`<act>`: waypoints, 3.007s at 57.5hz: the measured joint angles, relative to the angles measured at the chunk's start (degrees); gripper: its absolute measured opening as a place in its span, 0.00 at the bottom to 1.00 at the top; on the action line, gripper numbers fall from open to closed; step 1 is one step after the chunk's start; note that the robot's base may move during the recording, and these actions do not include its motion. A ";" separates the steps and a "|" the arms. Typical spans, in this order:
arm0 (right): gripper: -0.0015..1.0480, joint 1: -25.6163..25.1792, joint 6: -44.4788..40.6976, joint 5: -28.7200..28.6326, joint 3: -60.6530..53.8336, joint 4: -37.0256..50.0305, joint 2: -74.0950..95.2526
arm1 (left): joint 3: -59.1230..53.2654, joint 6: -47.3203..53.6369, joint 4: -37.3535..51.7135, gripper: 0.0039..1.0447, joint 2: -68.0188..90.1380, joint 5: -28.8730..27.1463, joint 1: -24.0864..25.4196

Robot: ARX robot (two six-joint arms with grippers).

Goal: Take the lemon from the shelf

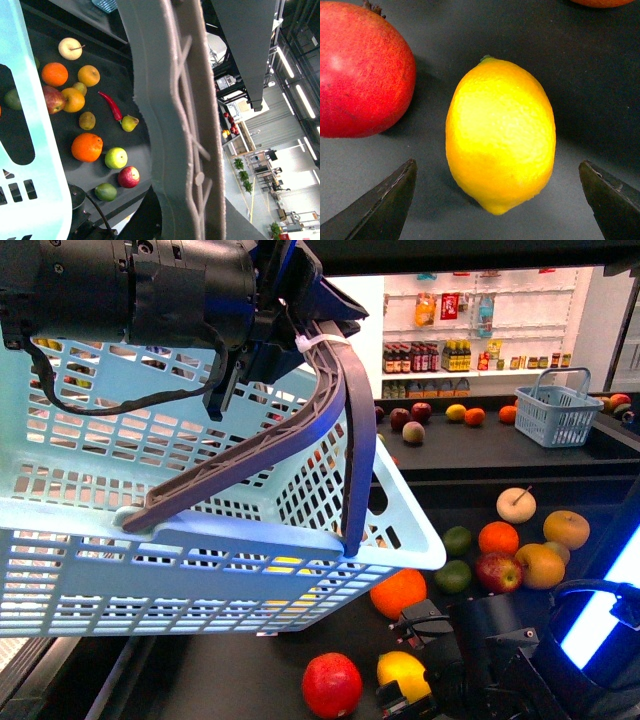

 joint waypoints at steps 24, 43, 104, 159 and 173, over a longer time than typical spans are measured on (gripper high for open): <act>0.93 0.02 -0.48 1.29 7.15 -2.29 5.20 | 0.00 -0.02 0.00 0.07 0.00 0.04 -0.02; 0.70 0.24 -0.17 2.25 8.41 -1.97 6.14 | 0.00 -0.02 0.00 0.07 0.00 0.02 0.00; 0.60 -11.98 26.71 -3.89 -20.22 12.85 -39.50 | 0.00 -0.02 0.00 0.07 0.00 0.00 0.00; 0.67 3.89 34.05 -9.40 -24.61 16.31 -41.51 | 0.00 0.02 -0.02 0.07 0.13 -0.22 0.00; 0.94 4.44 34.01 -9.35 -24.61 17.29 -41.44 | 0.00 0.04 -0.04 0.07 0.24 -0.61 0.00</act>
